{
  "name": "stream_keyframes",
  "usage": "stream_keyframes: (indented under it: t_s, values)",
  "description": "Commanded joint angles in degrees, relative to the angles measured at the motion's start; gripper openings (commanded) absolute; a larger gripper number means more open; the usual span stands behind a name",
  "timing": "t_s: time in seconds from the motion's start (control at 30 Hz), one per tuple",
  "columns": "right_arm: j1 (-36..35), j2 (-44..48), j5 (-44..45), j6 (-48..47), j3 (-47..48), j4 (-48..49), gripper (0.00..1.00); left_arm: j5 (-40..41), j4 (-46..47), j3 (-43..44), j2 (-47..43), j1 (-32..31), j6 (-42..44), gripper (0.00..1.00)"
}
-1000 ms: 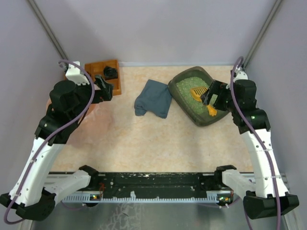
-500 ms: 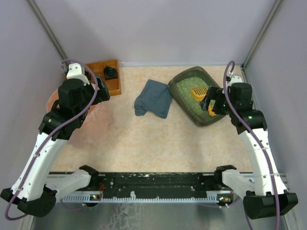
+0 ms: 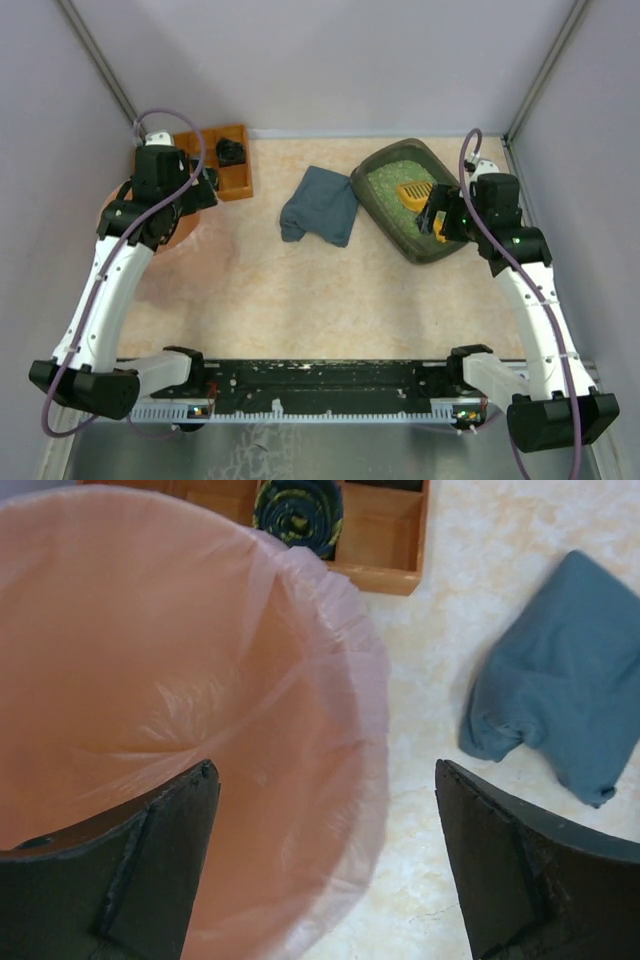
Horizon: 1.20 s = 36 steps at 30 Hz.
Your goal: Clean the litter box
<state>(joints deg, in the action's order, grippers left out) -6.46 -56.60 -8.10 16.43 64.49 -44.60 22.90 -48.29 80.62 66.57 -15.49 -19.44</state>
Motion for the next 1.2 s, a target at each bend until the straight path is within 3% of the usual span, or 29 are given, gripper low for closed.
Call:
stream_keyframes:
  t_s: [0.0,0.3,0.53,0.7,0.97,1.17]
  values:
    - [0.57,0.23,-0.92,-1.07,-0.04,1.03,0.88,-10.49,1.36,-1.56,1.99,3.51,4.14,0.91]
    - [0.59,0.72,-1.89,-1.04,-1.57,0.97,0.87,-13.64,3.47,-0.16,9.30,3.59,7.40,0.73]
    - [0.57,1.11,-1.39,-1.80,-2.25,0.47,0.87,-11.09,2.41,0.98,14.91,3.60,8.76,0.49]
    - [0.61,1.06,-1.22,-2.04,-2.51,0.61,0.87,-14.16,3.26,2.23,16.73,3.53,11.08,0.34]
    - [0.59,1.95,-1.02,-2.10,-4.45,1.30,0.87,-25.92,7.88,4.96,19.55,3.04,15.58,0.10]
    - [0.57,2.41,-1.22,-1.84,-5.59,1.87,0.87,-28.25,10.38,9.74,23.48,0.57,16.63,0.07]
